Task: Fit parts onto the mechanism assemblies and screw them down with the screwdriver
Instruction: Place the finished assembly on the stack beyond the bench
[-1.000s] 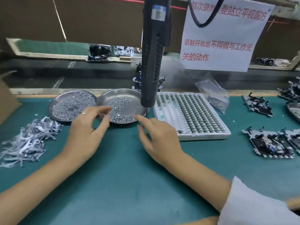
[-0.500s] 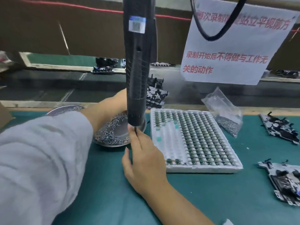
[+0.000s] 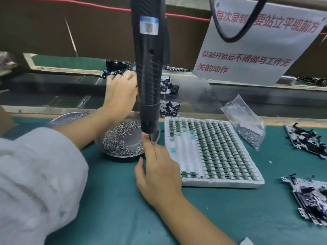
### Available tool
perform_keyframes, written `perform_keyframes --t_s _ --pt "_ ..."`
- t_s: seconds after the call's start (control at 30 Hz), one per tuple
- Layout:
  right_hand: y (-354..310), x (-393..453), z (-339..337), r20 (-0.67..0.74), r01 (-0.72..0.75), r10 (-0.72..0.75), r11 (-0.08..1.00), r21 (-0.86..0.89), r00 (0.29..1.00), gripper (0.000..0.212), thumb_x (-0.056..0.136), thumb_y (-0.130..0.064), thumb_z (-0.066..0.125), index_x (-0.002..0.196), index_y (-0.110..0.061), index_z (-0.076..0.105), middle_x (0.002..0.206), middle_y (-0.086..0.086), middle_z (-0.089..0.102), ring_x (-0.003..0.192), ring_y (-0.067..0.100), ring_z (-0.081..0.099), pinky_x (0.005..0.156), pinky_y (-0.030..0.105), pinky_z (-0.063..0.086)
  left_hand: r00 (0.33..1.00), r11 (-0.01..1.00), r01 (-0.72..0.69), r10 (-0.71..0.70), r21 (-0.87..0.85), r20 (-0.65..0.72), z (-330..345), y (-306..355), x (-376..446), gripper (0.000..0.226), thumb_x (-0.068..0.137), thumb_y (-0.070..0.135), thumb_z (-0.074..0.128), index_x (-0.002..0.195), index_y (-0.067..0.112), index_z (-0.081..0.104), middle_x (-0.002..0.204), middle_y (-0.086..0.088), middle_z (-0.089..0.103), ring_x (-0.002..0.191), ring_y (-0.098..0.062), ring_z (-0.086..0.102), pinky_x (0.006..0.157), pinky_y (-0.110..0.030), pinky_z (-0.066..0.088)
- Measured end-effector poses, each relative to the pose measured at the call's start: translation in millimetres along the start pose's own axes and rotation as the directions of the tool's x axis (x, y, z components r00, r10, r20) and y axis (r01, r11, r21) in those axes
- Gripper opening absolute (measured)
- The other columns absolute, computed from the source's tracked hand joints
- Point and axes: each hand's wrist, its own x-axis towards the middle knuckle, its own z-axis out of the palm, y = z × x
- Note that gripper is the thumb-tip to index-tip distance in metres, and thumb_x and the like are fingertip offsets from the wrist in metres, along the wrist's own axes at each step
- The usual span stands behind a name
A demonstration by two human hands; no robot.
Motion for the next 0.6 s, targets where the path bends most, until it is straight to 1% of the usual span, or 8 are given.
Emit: perform_keyframes --t_s 0.1,0.17,0.23,0.27,0.37,0.4,0.5,0.6 --pt "1.0 -0.9 0.1 0.0 -0.023 0.023 1.0 0.003 1.0 0.058 0.071 -0.013 0.069 0.128 -0.004 0.058 0.094 0.005 0.067 0.082 0.02 0.065 0.051 0.023 0.047 0.995 0.993 0.046 -0.055 -0.11 -0.08 -28.4 -23.6 -19.1 0.017 0.092 0.024 0.058 0.105 0.017 0.066 0.117 -0.008 0.06 0.107 -0.03 0.054 0.106 -0.049 0.023" --pt "0.1 -1.7 0.1 0.026 -0.066 0.065 0.996 0.055 0.998 0.055 0.08 -0.014 0.063 0.133 -0.007 0.053 0.093 0.006 0.065 0.083 0.023 0.063 0.057 0.03 0.05 0.988 0.972 0.095 -0.118 -0.213 -0.095 -55.4 -39.1 -39.2 0.017 0.087 0.029 0.065 0.103 0.023 0.067 0.114 -0.004 0.06 0.1 -0.028 0.057 0.103 -0.057 0.031" --pt "-0.1 -4.2 1.7 0.055 -0.13 0.123 0.98 0.152 0.991 0.047 0.09 -0.017 0.056 0.136 -0.012 0.049 0.093 0.005 0.062 0.085 0.022 0.059 0.067 0.038 0.052 0.989 0.971 0.064 -0.092 -0.231 -0.113 -81.1 -49.0 -62.9 0.016 0.085 0.027 0.069 0.1 0.023 0.068 0.105 -0.001 0.059 0.089 -0.026 0.056 0.096 -0.06 0.037" --pt "0.4 -5.9 2.0 0.025 -0.151 0.149 0.962 0.227 0.989 0.042 0.091 -0.019 0.053 0.133 -0.014 0.052 0.091 0.002 0.061 0.084 0.019 0.057 0.071 0.036 0.05 0.992 0.977 0.052 -0.075 -0.206 -0.104 -92.5 -51.9 -75.7 0.015 0.084 0.027 0.069 0.099 0.023 0.068 0.102 0.0 0.058 0.083 -0.024 0.056 0.094 -0.061 0.039" --pt "-2.1 -8.6 -3.6 -0.162 -0.092 0.198 0.859 0.503 0.967 0.027 0.092 -0.017 0.049 0.117 -0.017 0.059 0.091 -0.004 0.06 0.084 0.003 0.053 0.08 0.011 0.041 0.999 0.999 -0.028 0.027 -0.04 -0.047 -116.6 -54.3 -121.7 0.015 0.085 0.028 0.065 0.095 0.018 0.07 0.098 -0.004 0.064 0.081 -0.029 0.062 0.09 -0.06 0.038" --pt "-2.4 -10.1 -5.6 -0.228 -0.017 0.158 0.855 0.519 0.961 0.025 0.092 -0.015 0.047 0.115 -0.013 0.059 0.092 -0.003 0.059 0.085 0.003 0.052 0.082 0.009 0.039 0.997 0.998 -0.065 0.066 0.007 -0.034 -119.9 -53.0 -138.7 0.017 0.085 0.029 0.062 0.093 0.017 0.071 0.096 -0.004 0.066 0.082 -0.03 0.064 0.09 -0.06 0.038" --pt "-3.6 -17.9 -8.8 -0.314 0.242 -0.104 0.863 0.442 0.944 0.025 0.093 -0.011 0.046 0.112 -0.004 0.06 0.097 0.004 0.06 0.09 0.015 0.054 0.084 0.022 0.044 0.991 0.988 -0.132 0.131 0.076 0.013 -118.0 -46.6 -186.1 0.033 0.086 0.038 0.051 0.086 0.017 0.075 0.089 -0.001 0.069 0.071 -0.027 0.065 0.093 -0.065 0.037" --pt "-8.2 -21.7 -10.4 -0.148 0.446 -0.422 0.817 0.365 0.894 0.03 0.094 -0.026 0.052 0.115 -0.005 0.062 0.103 0.013 0.063 0.095 0.023 0.057 0.086 0.033 0.048 0.978 0.975 -0.201 0.195 0.094 0.072 -100.7 -42.2 -219.7 0.038 0.084 0.043 0.049 0.079 0.019 0.077 0.082 0.001 0.071 0.058 -0.023 0.064 0.084 -0.071 0.041"
